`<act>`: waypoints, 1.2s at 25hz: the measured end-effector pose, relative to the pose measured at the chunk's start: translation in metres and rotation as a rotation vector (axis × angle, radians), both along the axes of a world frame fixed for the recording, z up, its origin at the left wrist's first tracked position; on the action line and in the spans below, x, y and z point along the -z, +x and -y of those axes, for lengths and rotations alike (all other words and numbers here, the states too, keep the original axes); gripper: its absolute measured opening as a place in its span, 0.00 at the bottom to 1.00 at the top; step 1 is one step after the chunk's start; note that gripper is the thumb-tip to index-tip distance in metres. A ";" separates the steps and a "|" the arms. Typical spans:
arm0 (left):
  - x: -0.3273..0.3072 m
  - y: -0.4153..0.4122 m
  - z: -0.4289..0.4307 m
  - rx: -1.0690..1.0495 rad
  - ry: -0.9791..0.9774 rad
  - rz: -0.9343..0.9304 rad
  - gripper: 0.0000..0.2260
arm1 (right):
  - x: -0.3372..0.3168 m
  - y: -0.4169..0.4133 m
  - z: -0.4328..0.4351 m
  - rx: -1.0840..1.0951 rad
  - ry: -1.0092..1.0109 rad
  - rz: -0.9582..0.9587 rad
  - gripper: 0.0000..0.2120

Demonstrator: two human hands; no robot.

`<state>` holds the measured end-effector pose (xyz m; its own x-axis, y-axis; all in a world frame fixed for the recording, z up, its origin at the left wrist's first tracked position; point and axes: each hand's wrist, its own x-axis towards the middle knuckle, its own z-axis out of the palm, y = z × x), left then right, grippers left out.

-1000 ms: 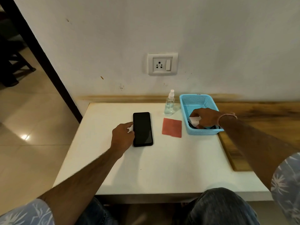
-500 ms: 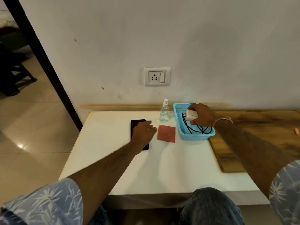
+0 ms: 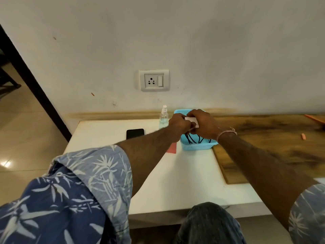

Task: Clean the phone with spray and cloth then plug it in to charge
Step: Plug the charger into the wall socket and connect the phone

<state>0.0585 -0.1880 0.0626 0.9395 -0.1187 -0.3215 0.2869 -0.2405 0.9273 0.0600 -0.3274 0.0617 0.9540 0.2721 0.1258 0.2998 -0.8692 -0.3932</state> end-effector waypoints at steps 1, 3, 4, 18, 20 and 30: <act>0.000 0.001 0.000 -0.036 -0.052 -0.029 0.16 | -0.001 -0.001 0.002 0.004 0.053 -0.008 0.29; -0.005 0.003 0.000 -0.090 -0.146 -0.064 0.17 | -0.005 -0.004 0.005 0.010 0.127 -0.017 0.30; -0.008 0.003 0.000 -0.105 -0.173 -0.065 0.18 | -0.009 -0.006 0.005 0.016 0.133 -0.010 0.31; -0.113 -0.014 -0.064 -0.033 -0.264 0.054 0.11 | -0.123 -0.017 -0.001 -0.026 0.421 -0.276 0.21; -0.133 -0.020 -0.078 -0.033 -0.289 0.066 0.11 | -0.135 -0.024 -0.008 -0.032 0.524 -0.239 0.14; -0.217 -0.054 -0.150 0.047 -0.076 -0.045 0.11 | -0.188 -0.056 -0.073 -0.058 0.647 0.001 0.05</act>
<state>0.0050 -0.0381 0.2795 0.9170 -0.1880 -0.3518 0.3188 -0.1843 0.9297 0.0040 -0.2544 0.2494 0.9399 0.1922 0.2823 0.3396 -0.4389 -0.8319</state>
